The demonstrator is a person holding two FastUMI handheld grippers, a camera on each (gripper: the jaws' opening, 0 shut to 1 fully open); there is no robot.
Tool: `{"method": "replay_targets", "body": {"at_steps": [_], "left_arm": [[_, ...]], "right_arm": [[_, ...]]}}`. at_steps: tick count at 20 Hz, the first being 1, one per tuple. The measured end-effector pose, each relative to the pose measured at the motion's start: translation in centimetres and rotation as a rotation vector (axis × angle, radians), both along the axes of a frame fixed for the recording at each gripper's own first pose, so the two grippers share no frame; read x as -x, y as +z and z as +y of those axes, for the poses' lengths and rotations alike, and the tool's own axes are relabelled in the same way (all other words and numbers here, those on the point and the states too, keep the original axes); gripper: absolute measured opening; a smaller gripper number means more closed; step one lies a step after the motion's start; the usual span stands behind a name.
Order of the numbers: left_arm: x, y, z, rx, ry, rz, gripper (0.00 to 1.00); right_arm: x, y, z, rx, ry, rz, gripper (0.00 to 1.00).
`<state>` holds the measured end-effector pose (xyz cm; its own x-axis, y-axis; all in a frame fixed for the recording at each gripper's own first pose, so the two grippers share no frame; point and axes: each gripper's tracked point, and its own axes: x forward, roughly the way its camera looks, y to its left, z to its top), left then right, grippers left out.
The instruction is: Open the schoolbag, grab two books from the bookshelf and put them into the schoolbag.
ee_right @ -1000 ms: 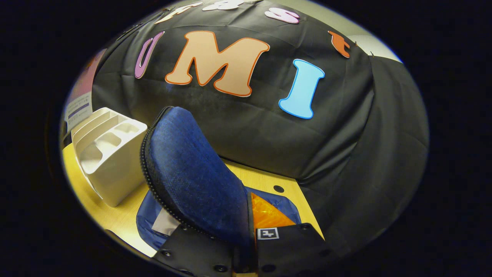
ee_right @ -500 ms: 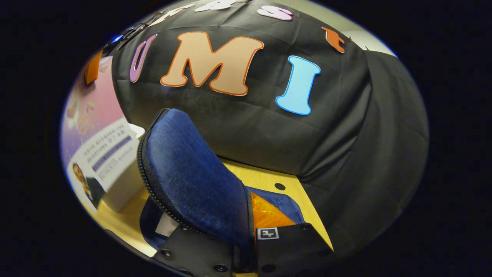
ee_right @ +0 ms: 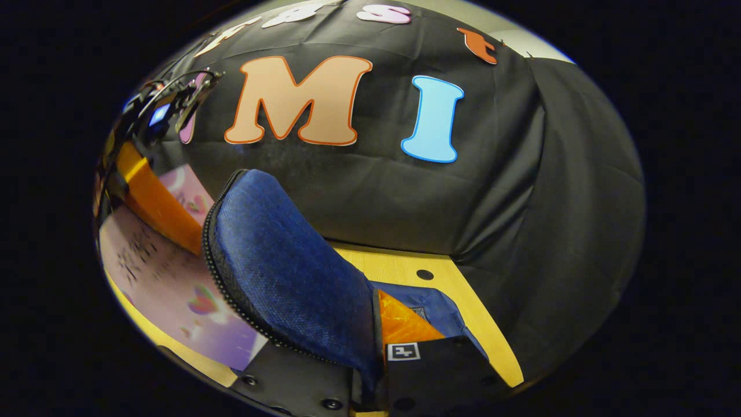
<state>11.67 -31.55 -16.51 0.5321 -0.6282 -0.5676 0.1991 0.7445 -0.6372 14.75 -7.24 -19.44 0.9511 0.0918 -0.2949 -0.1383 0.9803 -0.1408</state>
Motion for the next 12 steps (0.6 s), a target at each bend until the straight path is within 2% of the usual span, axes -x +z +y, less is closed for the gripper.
{"method": "replay_targets", "body": {"at_steps": [4, 9, 12], "left_arm": [[-1.7, -2.8, -3.6, 0.107, -0.003, 0.027, 0.38], [-4.2, -5.4, -6.1, 0.109, -0.008, -0.013, 0.39], [-5.3, -7.1, -6.5, 0.156, 0.013, 0.013, 0.41]], "right_arm": [[0.1, -0.1, 0.2, -0.008, -0.001, 0.007, 0.07], [0.0, 0.1, 0.5, 0.016, 0.017, 0.009, 0.07], [-0.1, 0.0, 0.3, 0.023, 0.02, 0.017, 0.07]]}}
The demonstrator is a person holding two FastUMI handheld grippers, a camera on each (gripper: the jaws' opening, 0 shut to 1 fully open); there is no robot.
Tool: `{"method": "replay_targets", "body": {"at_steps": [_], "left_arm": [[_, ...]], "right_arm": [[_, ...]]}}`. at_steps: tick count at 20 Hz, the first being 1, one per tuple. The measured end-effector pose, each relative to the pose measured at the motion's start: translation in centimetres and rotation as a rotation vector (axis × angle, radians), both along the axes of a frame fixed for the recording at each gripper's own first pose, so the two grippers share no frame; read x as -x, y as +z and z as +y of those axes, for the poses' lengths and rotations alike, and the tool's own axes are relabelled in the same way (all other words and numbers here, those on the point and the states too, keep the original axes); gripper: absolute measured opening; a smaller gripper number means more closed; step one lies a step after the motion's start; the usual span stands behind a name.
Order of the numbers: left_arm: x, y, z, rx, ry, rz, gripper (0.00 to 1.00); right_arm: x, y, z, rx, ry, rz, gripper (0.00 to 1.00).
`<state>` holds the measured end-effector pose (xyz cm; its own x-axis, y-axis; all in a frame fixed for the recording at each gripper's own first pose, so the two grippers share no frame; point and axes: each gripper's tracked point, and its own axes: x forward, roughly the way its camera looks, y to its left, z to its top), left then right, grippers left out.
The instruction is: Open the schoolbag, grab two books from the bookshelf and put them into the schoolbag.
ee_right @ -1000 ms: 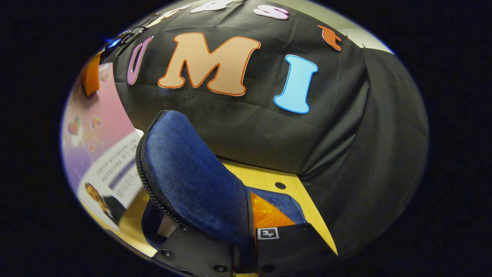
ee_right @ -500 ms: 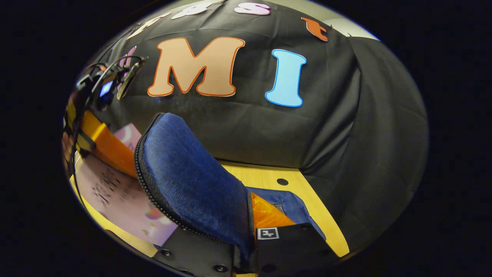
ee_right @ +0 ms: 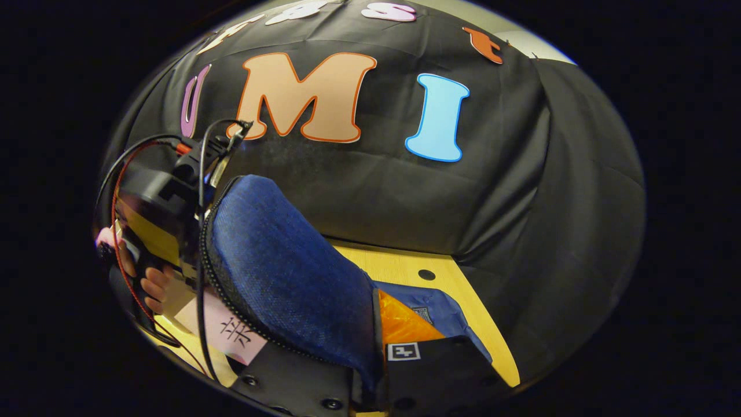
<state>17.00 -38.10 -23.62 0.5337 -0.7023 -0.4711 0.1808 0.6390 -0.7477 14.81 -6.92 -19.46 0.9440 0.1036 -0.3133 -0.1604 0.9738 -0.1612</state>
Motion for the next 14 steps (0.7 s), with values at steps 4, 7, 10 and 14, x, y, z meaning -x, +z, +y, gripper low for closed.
{"method": "replay_targets", "body": {"at_steps": [4, 7, 10, 14], "left_arm": [[-0.4, -1.7, -1.1, 0.034, 0.03, -0.01, 0.43], [-0.3, -2.2, -0.9, 0.028, 0.04, -0.018, 0.46], [0.7, -3.4, -0.2, -0.079, -0.001, -0.02, 0.63], [2.0, -2.2, 1.6, -0.153, 0.0, -0.063, 0.76]], "right_arm": [[-0.1, 0.0, 0.1, -0.003, -0.003, 0.005, 0.07], [-0.1, -0.1, 0.1, 0.0, -0.016, 0.011, 0.07], [-0.3, 0.0, -0.4, -0.026, -0.036, 0.018, 0.07], [-0.4, 0.2, -0.7, -0.052, -0.05, 0.026, 0.07]]}}
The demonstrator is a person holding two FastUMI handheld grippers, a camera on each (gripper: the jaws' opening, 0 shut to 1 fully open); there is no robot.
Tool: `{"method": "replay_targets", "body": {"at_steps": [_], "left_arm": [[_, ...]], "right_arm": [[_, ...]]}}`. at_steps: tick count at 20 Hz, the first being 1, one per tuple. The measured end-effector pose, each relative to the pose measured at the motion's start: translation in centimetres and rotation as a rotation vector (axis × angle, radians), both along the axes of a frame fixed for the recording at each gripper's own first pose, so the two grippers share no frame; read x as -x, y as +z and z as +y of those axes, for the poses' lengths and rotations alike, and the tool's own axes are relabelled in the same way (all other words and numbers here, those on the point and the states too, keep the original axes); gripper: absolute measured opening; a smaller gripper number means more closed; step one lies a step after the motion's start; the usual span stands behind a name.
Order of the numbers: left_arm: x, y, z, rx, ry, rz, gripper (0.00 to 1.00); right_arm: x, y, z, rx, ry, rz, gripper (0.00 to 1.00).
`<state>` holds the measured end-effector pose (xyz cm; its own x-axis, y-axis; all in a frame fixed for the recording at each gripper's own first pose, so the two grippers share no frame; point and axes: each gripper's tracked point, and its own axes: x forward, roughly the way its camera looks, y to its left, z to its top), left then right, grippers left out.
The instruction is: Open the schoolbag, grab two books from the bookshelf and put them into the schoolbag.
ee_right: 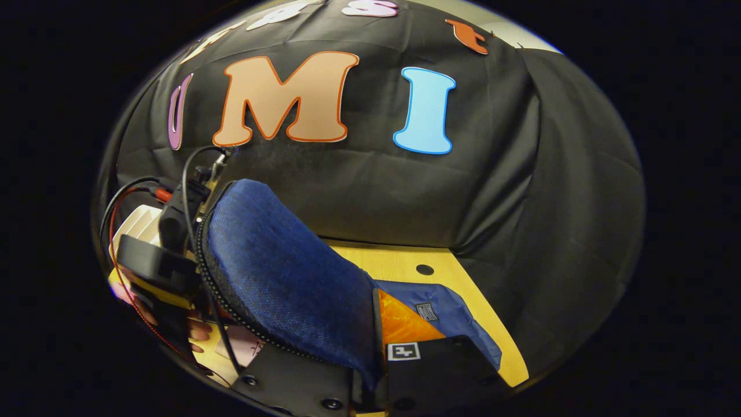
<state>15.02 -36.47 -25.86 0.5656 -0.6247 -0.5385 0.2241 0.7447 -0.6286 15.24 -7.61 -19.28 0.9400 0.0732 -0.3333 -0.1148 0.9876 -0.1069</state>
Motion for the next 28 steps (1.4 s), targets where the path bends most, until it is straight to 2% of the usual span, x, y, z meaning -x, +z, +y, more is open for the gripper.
{"method": "replay_targets", "body": {"at_steps": [1, 2, 3, 6, 9, 12, 15, 16, 18, 20, 22, 26, 28], "left_arm": [[0.6, 0.0, 0.8, -0.035, 0.001, -0.003, 0.75], [1.2, 0.4, 1.6, -0.062, -0.01, -0.015, 0.95], [1.6, 1.1, 2.2, -0.084, -0.015, -0.038, 0.97], [3.5, 4.1, 4.1, -0.142, -0.038, -0.125, 0.94], [5.2, 7.2, 6.0, -0.175, -0.063, -0.193, 0.97], [7.3, 10.5, 7.8, -0.181, -0.038, -0.254, 0.97], [8.3, 13.3, 10.6, -0.2, 0.01, -0.311, 0.96], [8.4, 14.0, 11.8, -0.215, 0.033, -0.33, 0.96], [8.3, 15.3, 14.7, -0.253, 0.099, -0.38, 0.96], [8.5, 16.8, 17.4, -0.287, 0.16, -0.423, 0.96], [9.0, 17.8, 19.8, -0.308, 0.203, -0.446, 0.96], [9.9, 19.6, 23.6, -0.344, 0.27, -0.485, 0.96], [10.1, 20.2, 24.5, -0.367, 0.268, -0.504, 0.96]], "right_arm": [[0.1, -0.1, 0.1, -0.002, 0.002, 0.003, 0.07], [0.1, -0.1, 0.1, -0.006, 0.006, 0.007, 0.07], [0.2, 0.0, 0.2, -0.007, 0.013, 0.01, 0.07], [0.5, -0.1, 0.2, -0.006, 0.027, 0.017, 0.08], [1.4, 0.1, 1.0, -0.049, 0.062, 0.036, 0.17], [4.4, 1.5, 2.5, -0.125, 0.14, 0.046, 0.26], [7.4, 3.5, 3.8, -0.133, 0.184, 0.026, 0.81], [8.0, 4.2, 3.7, -0.116, 0.174, 0.01, 0.95], [10.1, 5.9, 3.9, -0.128, 0.162, -0.013, 0.96], [11.9, 8.7, 5.0, -0.194, 0.163, -0.053, 0.96], [13.0, 11.6, 5.2, -0.248, 0.128, -0.104, 0.98], [14.5, 15.5, 4.7, -0.279, 0.045, -0.187, 0.97], [15.1, 16.3, 4.8, -0.275, 0.029, -0.21, 0.97]]}}
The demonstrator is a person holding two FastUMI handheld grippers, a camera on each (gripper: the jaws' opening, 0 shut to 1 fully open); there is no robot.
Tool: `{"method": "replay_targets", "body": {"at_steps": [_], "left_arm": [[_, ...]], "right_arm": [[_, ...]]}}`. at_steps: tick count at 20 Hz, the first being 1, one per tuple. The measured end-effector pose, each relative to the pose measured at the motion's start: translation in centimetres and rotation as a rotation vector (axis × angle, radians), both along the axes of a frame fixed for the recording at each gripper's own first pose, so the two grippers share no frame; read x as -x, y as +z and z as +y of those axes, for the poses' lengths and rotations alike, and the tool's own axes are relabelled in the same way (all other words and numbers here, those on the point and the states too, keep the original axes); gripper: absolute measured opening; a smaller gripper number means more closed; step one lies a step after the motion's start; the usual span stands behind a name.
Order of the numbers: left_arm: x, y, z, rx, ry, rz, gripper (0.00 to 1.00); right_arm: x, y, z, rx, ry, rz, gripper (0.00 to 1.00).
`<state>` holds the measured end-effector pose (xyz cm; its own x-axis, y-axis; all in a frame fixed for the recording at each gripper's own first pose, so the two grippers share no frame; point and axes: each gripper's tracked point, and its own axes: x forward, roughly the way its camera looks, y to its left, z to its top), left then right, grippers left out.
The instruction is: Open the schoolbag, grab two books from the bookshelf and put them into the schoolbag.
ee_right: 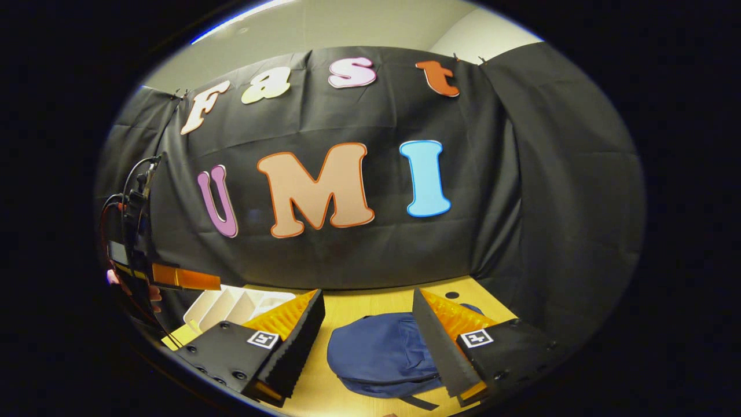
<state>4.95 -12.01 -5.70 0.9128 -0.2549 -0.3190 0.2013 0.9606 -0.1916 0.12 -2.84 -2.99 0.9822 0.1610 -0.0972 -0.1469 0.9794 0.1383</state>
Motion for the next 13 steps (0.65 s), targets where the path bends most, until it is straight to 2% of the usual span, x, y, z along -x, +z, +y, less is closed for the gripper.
{"method": "replay_targets", "body": {"at_steps": [5, 12, 13], "left_arm": [[-0.1, 2.0, 1.7, -0.072, -0.009, -0.063, 0.96], [0.3, 2.4, 1.0, -0.122, -0.09, -0.096, 0.95], [0.4, 2.4, 1.0, -0.131, -0.099, -0.099, 0.98]], "right_arm": [[1.3, 1.7, 0.3, 0.022, -0.046, -0.034, 0.98], [3.3, 2.3, 1.3, 0.073, -0.087, -0.039, 0.98], [3.5, 2.4, 1.4, 0.074, -0.095, -0.039, 0.98]]}}
